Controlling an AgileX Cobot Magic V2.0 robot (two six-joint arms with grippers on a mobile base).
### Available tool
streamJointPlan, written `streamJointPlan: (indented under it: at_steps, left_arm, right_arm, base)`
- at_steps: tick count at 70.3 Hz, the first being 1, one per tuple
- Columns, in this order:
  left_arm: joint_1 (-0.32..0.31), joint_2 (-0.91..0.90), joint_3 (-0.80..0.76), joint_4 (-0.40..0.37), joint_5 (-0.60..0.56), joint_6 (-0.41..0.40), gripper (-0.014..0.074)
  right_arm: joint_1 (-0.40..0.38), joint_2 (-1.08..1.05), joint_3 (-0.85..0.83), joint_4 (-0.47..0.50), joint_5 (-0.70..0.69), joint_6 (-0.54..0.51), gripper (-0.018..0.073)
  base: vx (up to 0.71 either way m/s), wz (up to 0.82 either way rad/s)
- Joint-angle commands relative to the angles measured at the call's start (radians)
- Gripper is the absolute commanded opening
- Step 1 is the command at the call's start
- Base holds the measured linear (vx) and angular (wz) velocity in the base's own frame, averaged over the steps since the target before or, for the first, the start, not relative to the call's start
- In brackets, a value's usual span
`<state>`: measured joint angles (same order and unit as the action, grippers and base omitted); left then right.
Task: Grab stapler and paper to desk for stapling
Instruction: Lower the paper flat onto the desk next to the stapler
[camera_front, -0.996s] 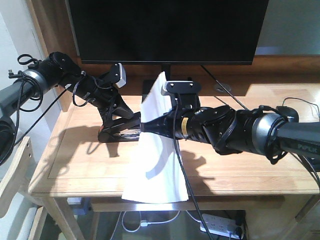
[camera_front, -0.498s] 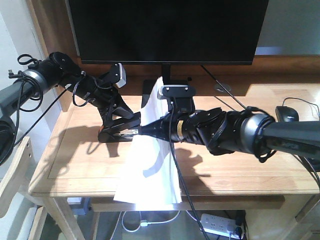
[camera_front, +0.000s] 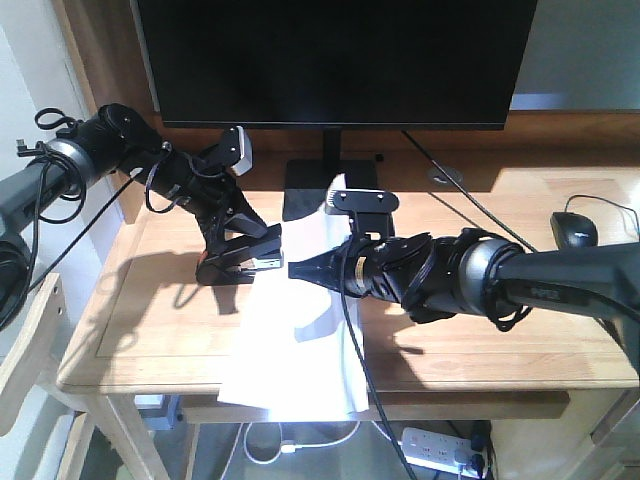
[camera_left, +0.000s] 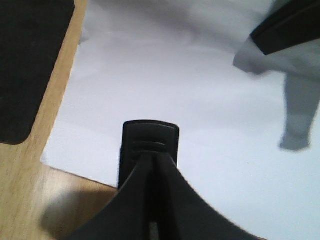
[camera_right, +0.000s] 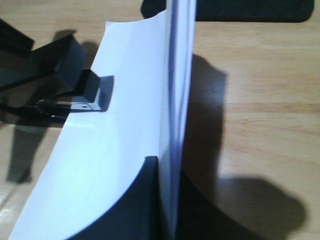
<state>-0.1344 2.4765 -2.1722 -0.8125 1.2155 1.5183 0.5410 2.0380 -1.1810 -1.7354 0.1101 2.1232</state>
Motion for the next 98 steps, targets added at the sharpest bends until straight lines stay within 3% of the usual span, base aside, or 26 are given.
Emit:
streamJointPlan:
  at_steps: [1,25,59,75,98]
  left_arm:
    - [-0.003,-0.073,-0.025,-0.062,0.031,-0.009,-0.0006]
    - [-0.003,-0.073,-0.025,-0.062,0.031,-0.009,-0.0006]
    - [-0.003,-0.073,-0.025,-0.062,0.031,-0.009,-0.0006]
    - [-0.003,-0.073,-0.025,-0.062,0.031,-0.009,-0.0006]
    - [-0.003,-0.073,-0.025,-0.062,0.031,-0.009,-0.0006]
  right_arm:
    - [0.0,-0.03,-0.047,-0.054,0.055,0.002,-0.0003]
    - [0.0,0.076,-0.191,-0.064,-0.02,-0.012,-0.0003]
    - [-0.003,0.132,-0.227,-0.064,0.058,-0.081,0.0059]
    - [-0.003,0.135,-0.253,-0.064,0.073,-0.09,0.0194]
    - [-0.003,0.132,-0.253,-0.06,0.151,-0.103,0.0475]
  base:
    - [0.0,0.0]
    - [0.0,0.0]
    - [0.0,0.0]
    - [0.0,0.0]
    - [0.0,0.0]
